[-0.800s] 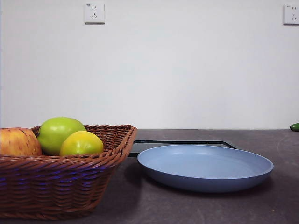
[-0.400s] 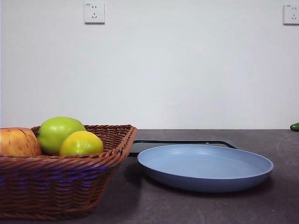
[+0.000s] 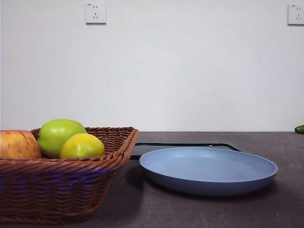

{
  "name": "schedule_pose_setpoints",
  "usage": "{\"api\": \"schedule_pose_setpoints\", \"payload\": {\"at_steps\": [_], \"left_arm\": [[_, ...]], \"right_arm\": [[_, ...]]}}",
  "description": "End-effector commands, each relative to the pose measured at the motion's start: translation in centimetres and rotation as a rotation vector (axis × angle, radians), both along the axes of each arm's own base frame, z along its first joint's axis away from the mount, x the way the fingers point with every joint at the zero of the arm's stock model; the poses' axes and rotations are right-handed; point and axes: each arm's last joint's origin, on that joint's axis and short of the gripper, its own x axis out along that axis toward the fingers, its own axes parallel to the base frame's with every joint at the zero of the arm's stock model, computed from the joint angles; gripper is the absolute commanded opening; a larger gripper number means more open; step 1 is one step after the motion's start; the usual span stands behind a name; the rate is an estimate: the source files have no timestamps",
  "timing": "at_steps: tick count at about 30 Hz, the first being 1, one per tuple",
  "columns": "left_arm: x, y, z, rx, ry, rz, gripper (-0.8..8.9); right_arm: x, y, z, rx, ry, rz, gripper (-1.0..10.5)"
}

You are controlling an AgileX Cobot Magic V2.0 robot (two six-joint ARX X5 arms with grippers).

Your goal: Take the lemon from the basket,put the lemon in the plate,hand out the plate

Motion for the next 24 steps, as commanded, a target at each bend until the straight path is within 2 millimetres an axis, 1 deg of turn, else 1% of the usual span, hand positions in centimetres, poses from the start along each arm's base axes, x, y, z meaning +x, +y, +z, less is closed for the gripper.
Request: {"api": "schedule_pose_setpoints", "payload": {"at_steps": [1,8,14,17,19,22,24], "left_arm": [[0.3,0.0,1.5,0.031,-0.003,-0.001,0.07],[2.1,0.0,5.5,0.145,0.040,-0.041,0.07],[4.1,-0.2,9.3,0.162,0.093,-0.160,0.07],[5.3,-0.5,10.6,0.142,0.170,-0.220,0.07],[6.0,-0.7,11.1,0.147,0.220,-0.257,0.07],[7.1,-1.0,11.6,0.171,0.291,-0.304,0.07],[7.6,-1.3,11.7,0.184,0.333,-0.335,0.07]], "right_arm": [[0.0,0.1,2.3,-0.026,-0.012,0.034,0.0],[0.6,0.1,8.0,-0.171,0.002,0.066,0.0],[1.9,0.2,11.8,-0.295,0.096,0.120,0.0],[2.9,0.5,13.0,-0.357,0.165,0.246,0.0],[3.7,0.7,13.3,-0.368,0.219,0.339,0.0],[5.2,1.0,13.3,-0.337,0.326,0.425,0.3],[6.2,1.1,12.9,-0.313,0.374,0.469,0.6]]}}
